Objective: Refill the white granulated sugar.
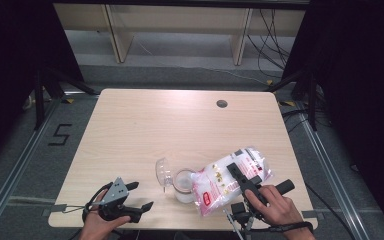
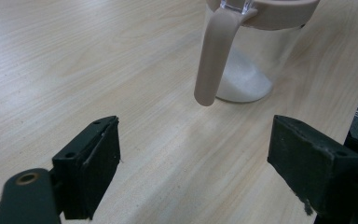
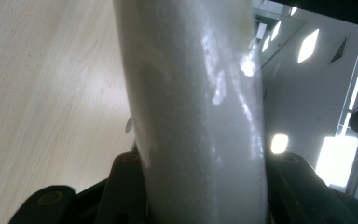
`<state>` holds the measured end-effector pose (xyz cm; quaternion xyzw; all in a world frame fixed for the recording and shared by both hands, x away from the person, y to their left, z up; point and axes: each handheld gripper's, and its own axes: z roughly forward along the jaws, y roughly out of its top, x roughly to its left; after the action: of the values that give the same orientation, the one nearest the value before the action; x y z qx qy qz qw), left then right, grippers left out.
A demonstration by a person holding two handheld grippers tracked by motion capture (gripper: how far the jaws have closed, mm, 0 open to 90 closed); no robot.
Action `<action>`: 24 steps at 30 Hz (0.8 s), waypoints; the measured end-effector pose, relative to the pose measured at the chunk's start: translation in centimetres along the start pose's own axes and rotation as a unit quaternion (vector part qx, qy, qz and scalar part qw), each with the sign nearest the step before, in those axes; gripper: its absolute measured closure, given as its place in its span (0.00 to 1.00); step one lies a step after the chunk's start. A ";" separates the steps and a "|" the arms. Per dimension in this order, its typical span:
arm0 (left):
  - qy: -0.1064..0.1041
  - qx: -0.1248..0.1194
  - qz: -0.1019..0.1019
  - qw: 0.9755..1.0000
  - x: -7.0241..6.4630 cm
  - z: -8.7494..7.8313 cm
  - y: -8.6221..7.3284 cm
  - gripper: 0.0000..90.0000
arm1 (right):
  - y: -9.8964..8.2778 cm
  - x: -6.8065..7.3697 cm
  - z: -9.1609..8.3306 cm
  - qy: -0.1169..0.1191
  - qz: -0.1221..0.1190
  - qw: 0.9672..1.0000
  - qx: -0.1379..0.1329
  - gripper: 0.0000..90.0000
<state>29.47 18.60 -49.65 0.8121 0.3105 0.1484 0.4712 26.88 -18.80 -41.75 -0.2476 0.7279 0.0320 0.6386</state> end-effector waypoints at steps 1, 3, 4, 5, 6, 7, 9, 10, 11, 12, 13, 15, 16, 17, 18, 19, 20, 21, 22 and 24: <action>0.000 0.000 0.000 1.000 0.0 0.0 0.0 0.18 | 0.0 0.0 0.0 0.000 0.001 1.000 0.002 0.71; 0.001 0.000 -0.017 1.000 -0.2 0.0 -0.1 0.18 | 0.0 -0.1 0.0 -0.003 -0.007 1.000 -0.003 0.71; 0.001 -0.001 -0.016 1.000 -0.2 0.0 -0.1 0.18 | 0.0 -0.1 0.1 -0.003 -0.007 1.000 -0.003 0.71; 0.001 -0.001 -0.017 1.000 -0.2 0.0 -0.1 0.18 | 0.0 -0.1 0.0 0.002 -0.007 1.000 0.000 0.71; 0.001 -0.001 -0.014 1.000 -0.2 0.0 -0.1 0.18 | 0.0 -0.1 0.0 0.002 -0.006 1.000 0.000 0.71; 0.000 0.000 -0.006 1.000 -0.1 0.0 0.0 0.18 | 0.0 -0.1 0.0 0.002 -0.008 1.000 0.001 0.71; 0.000 0.000 -0.001 1.000 0.0 0.0 0.0 0.18 | 0.0 -0.1 0.0 0.002 -0.007 1.000 0.001 0.71; 0.002 -0.001 -0.018 1.000 -0.2 0.0 -0.1 0.18 | 0.0 -0.1 0.0 0.003 -0.007 1.000 0.001 0.71; 0.001 -0.001 -0.015 1.000 -0.2 0.0 -0.1 0.18 | 0.0 -0.1 0.0 0.003 -0.007 1.000 0.001 0.71; 0.001 0.000 -0.014 1.000 -0.2 0.0 -0.1 0.18 | 0.0 -0.1 0.0 -0.002 -0.008 1.000 -0.003 0.71; 0.000 0.000 -0.004 1.000 0.0 0.0 0.0 0.18 | 0.0 -0.1 0.0 -0.002 -0.008 1.000 -0.002 0.71; 0.001 -0.001 -0.017 1.000 -0.2 0.0 -0.1 0.18 | 0.0 0.1 0.0 0.006 0.002 1.000 0.004 0.71; 0.001 -0.001 -0.017 1.000 -0.2 0.0 -0.1 0.18 | 0.0 -0.1 0.0 0.003 -0.010 1.000 0.002 0.71; 0.001 0.000 -0.010 1.000 -0.1 0.0 0.0 0.18 | -0.1 -0.1 0.0 0.004 -0.007 1.000 0.004 0.71; 0.001 0.000 -0.017 1.000 -0.2 0.0 -0.1 0.18 | -0.1 0.0 -0.1 0.004 -0.004 1.000 0.006 0.71; 0.001 0.000 -0.016 1.000 -0.2 0.0 -0.1 0.18 | -0.1 -0.1 -0.1 0.005 -0.006 1.000 0.005 0.71; 0.001 -0.001 -0.016 1.000 -0.2 0.0 -0.1 0.18 | -0.1 -0.1 -0.1 0.005 -0.006 1.000 0.006 0.71; 0.001 -0.001 -0.016 1.000 -0.2 0.0 -0.1 0.18 | -0.1 0.0 -0.1 0.005 -0.005 1.000 0.006 0.71; 0.001 -0.001 -0.017 1.000 -0.2 0.0 -0.1 0.18 | 0.0 -0.1 -0.1 0.004 -0.007 1.000 0.005 0.71; 0.001 0.000 -0.009 1.000 -0.1 0.0 0.0 0.18 | 0.0 -0.1 0.0 -0.002 -0.010 1.000 -0.001 0.71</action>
<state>29.38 18.54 -49.68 0.8089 0.3183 0.1446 0.4726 26.87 -18.81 -41.63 -0.2554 0.7239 0.0263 0.6404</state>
